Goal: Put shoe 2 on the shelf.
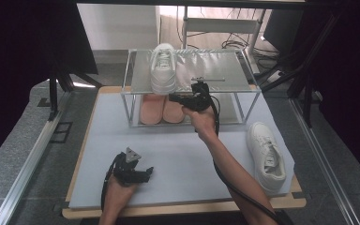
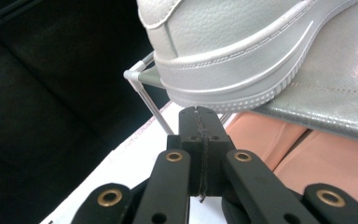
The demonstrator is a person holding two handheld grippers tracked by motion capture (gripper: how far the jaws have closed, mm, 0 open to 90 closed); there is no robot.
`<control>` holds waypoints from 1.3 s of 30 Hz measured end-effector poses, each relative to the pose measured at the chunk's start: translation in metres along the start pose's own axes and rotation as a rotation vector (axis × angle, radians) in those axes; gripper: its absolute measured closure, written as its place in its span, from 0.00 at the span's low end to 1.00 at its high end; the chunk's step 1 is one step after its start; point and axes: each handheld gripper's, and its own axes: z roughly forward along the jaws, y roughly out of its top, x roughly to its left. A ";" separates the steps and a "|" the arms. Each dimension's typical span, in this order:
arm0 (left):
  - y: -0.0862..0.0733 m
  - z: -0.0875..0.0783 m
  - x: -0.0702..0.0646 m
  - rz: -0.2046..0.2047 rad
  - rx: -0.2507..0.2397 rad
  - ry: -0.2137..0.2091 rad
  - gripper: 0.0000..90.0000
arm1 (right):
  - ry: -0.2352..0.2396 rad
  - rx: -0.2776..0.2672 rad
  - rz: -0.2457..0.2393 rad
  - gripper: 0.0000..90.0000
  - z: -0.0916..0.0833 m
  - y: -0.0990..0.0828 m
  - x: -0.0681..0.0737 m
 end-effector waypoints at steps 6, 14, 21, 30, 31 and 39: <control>0.000 0.000 0.000 0.001 0.001 0.001 0.15 | -0.034 0.026 -0.063 0.92 -0.007 -0.007 0.005; 0.000 0.000 0.000 -0.001 -0.001 0.000 0.15 | -0.097 0.061 -0.175 0.78 -0.015 -0.015 0.011; 0.000 0.000 0.000 0.000 -0.001 0.002 0.15 | -0.136 0.094 -0.240 0.63 -0.024 -0.025 0.014; 0.000 0.000 0.000 0.002 0.003 0.003 0.15 | -0.155 0.123 -0.315 0.48 -0.039 -0.039 0.016; 0.000 0.000 0.000 0.002 0.003 0.003 0.15 | -0.156 0.129 -0.319 0.47 -0.040 -0.040 0.016; 0.000 0.000 0.000 0.000 0.001 0.003 0.15 | -0.158 0.159 -0.338 0.39 -0.051 -0.055 0.016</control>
